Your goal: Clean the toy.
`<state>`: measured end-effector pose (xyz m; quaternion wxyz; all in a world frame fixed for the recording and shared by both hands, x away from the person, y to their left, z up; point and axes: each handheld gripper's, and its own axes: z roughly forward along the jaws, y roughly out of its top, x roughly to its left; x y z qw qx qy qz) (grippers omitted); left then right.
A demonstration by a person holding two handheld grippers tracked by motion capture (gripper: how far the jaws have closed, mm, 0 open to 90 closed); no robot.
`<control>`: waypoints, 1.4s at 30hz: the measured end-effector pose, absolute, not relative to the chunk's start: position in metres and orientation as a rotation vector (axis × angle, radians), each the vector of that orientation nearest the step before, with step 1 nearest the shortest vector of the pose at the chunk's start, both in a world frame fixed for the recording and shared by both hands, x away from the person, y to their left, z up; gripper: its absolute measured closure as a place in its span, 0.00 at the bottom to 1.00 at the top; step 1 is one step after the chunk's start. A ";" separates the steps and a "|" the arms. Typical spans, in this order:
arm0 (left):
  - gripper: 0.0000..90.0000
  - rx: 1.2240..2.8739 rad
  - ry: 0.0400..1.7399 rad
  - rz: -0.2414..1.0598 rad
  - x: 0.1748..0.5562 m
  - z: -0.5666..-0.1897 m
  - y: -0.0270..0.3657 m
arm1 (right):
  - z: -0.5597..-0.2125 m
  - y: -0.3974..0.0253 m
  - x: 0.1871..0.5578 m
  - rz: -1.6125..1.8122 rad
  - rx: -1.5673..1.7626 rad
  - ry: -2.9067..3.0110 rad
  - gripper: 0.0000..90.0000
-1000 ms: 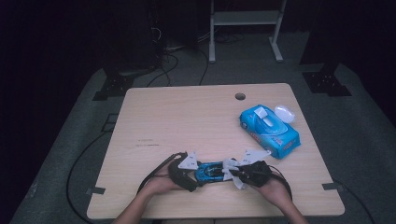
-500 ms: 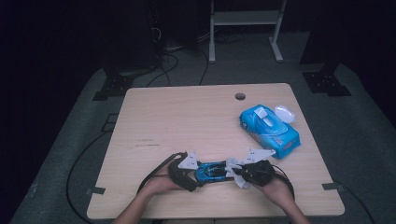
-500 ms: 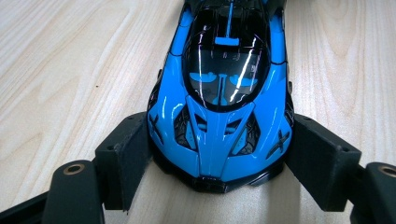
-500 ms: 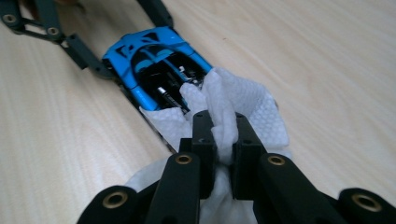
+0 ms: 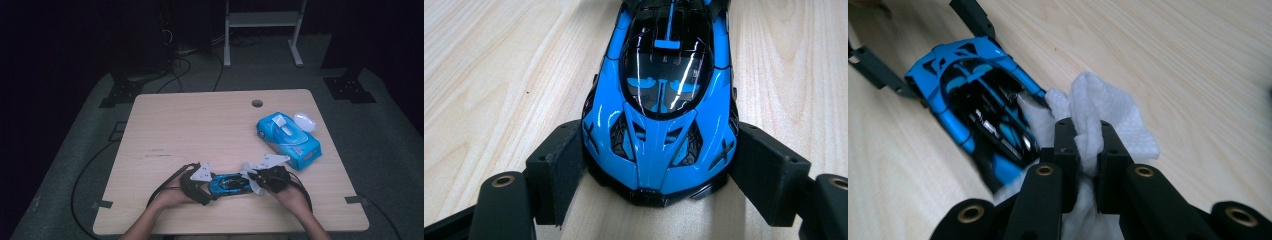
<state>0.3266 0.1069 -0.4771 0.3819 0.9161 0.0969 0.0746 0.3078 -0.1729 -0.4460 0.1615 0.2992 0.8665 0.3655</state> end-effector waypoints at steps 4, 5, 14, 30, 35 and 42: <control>0.28 2.339 0.250 0.189 0.327 -0.477 0.106 | -0.447 -0.183 0.297 1.091 0.879 2.474 0.91; 0.28 2.339 0.250 0.189 0.327 -0.477 0.106 | -0.447 -0.184 0.296 1.095 0.876 2.476 0.91; 0.28 2.337 0.248 0.187 0.327 -0.477 0.107 | -0.440 -0.160 0.310 1.110 0.819 2.499 0.91; 0.28 2.340 0.245 0.186 0.327 -0.477 0.107 | -0.445 -0.131 0.337 1.032 0.807 2.584 0.91; 0.28 2.343 0.239 0.188 0.328 -0.477 0.107 | -0.438 -0.154 0.332 1.119 0.872 2.542 0.91; 0.28 2.343 0.244 0.188 0.327 -0.477 0.107 | -0.420 -0.171 0.305 1.300 0.864 2.528 0.91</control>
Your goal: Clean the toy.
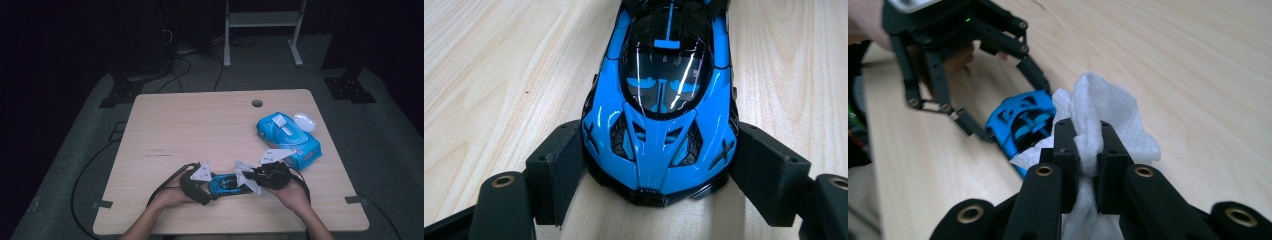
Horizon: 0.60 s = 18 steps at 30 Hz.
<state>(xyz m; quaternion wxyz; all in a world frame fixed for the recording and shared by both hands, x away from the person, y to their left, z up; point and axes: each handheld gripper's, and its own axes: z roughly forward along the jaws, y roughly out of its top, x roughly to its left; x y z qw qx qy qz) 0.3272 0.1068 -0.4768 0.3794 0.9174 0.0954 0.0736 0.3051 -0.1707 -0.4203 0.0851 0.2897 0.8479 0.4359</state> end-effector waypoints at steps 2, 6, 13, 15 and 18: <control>0.28 2.343 0.250 0.185 0.327 -0.477 0.106 | -0.427 -0.175 0.303 1.312 0.895 2.548 0.91; 0.27 2.348 0.275 0.157 0.328 -0.475 0.105 | -0.447 -0.176 0.300 1.279 0.940 2.603 0.91; 0.23 2.308 0.312 0.080 0.334 -0.469 0.112 | -0.453 -0.174 0.300 1.262 0.933 2.621 0.91; 0.23 2.274 0.336 0.054 0.337 -0.466 0.116 | -0.453 -0.174 0.300 1.259 0.931 2.624 0.91; 0.26 2.250 0.419 0.030 0.342 -0.465 0.122 | -0.453 -0.174 0.300 1.249 0.922 2.626 0.91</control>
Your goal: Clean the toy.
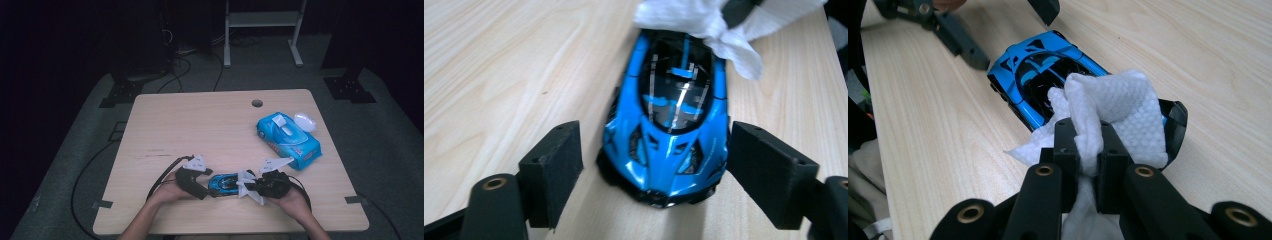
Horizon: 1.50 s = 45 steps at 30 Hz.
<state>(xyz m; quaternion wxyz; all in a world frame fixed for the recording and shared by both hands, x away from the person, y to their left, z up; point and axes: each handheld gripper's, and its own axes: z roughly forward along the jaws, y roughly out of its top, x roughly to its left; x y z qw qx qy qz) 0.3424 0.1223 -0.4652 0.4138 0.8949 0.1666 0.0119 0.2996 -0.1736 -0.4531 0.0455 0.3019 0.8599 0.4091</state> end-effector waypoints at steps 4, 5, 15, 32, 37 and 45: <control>0.28 2.216 0.504 -0.028 0.347 -0.468 0.122 | -0.453 -0.173 0.298 1.237 0.895 2.620 0.91; 0.28 2.216 0.504 -0.028 0.347 -0.468 0.122 | -0.454 -0.173 0.297 1.237 0.893 2.620 0.91; 0.28 2.192 0.595 -0.061 0.350 -0.473 0.119 | -0.457 -0.175 0.292 1.254 0.851 2.589 0.91; 0.28 2.204 0.578 -0.079 0.347 -0.474 0.118 | -0.460 -0.179 0.278 1.278 0.809 2.557 0.92; 0.28 2.203 0.573 -0.087 0.345 -0.474 0.117 | -0.460 -0.180 0.274 1.278 0.802 2.554 0.92; 0.28 2.212 0.558 -0.106 0.342 -0.474 0.115 | -0.461 -0.182 0.269 1.287 0.787 2.546 0.92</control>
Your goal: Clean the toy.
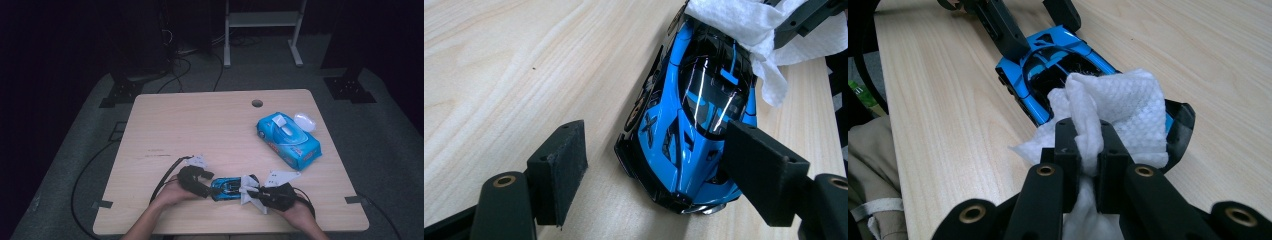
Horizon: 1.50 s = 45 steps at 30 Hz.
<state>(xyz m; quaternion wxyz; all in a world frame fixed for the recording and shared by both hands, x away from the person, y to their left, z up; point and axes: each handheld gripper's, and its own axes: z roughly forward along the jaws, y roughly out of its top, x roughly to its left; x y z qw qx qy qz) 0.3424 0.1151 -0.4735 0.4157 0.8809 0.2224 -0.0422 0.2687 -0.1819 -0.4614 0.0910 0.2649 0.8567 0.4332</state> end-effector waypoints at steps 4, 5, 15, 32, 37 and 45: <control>0.28 2.202 0.551 -0.138 0.342 -0.474 0.114 | -0.462 -0.183 0.265 1.295 0.795 2.536 0.92; 0.28 2.199 0.548 -0.149 0.342 -0.474 0.114 | -0.462 -0.183 0.265 1.297 0.794 2.536 0.92; 0.25 2.201 0.530 -0.226 0.340 -0.476 0.110 | -0.464 -0.184 0.258 1.299 0.757 2.515 0.92; 0.27 2.203 0.522 -0.220 0.338 -0.475 0.108 | -0.460 -0.185 0.260 1.282 0.783 2.565 0.92; 0.27 2.212 0.493 -0.182 0.335 -0.473 0.107 | -0.459 -0.186 0.262 1.311 0.860 2.583 0.92; 0.27 2.240 0.415 -0.073 0.325 -0.468 0.104 | -0.461 -0.186 0.253 1.300 0.795 2.563 0.92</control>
